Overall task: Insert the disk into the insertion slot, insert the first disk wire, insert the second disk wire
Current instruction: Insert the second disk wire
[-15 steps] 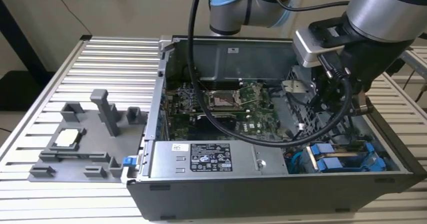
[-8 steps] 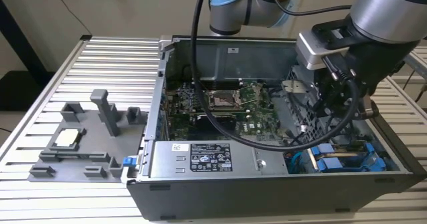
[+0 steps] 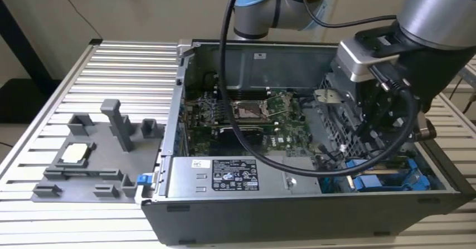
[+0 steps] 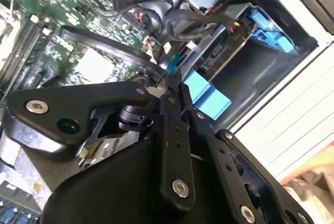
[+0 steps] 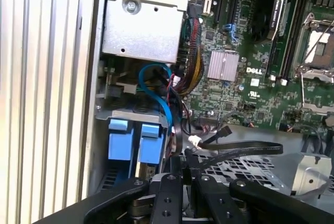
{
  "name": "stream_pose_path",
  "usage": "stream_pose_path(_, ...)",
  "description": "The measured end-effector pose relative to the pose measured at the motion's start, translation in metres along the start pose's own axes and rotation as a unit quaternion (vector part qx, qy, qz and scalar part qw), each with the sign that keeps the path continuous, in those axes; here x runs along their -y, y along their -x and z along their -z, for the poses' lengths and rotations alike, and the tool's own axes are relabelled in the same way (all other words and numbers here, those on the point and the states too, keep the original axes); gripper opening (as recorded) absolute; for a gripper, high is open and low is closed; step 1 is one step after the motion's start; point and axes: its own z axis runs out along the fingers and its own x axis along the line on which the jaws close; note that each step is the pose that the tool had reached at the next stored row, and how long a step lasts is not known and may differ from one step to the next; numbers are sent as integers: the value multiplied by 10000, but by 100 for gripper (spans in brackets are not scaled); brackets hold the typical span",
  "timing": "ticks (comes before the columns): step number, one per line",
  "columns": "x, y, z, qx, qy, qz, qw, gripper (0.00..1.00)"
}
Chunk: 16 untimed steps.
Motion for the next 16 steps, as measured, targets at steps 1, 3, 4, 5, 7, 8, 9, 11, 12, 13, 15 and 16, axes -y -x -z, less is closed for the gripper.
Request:
stream_pose_path(1, 4, -10, -1, -43, 9, 4, 10000, 16)
stream_pose_path(3, 15, -30, -1, -120, 26, 11, 9999, 16)
stream_pose_path(4, 21, -39, 0, -149, 34, 13, 9999, 16)
stream_pose_path(5, 30, -44, -1, -178, 41, 15, 9998, 16)
stream_pose_path(7, 57, -51, -4, -236, 68, 18, 9997, 16)
stream_pose_path(8, 76, -54, -7, -260, 95, 18, 9996, 16)
stream_pose_path(9, 96, -57, -8, -277, 130, 19, 9995, 16)
stream_pose_path(11, 141, -64, -14, -287, 228, 17, 9993, 16)
stream_pose_path(12, 166, -67, -19, -280, 285, 16, 9992, 16)
stream_pose_path(13, 189, -71, -24, -272, 339, 14, 9991, 16)
stream_pose_path(15, 232, -77, -37, -261, 415, 11, 9988, 16)
stream_pose_path(16, 252, -80, -45, -258, 434, 10, 9987, 16)
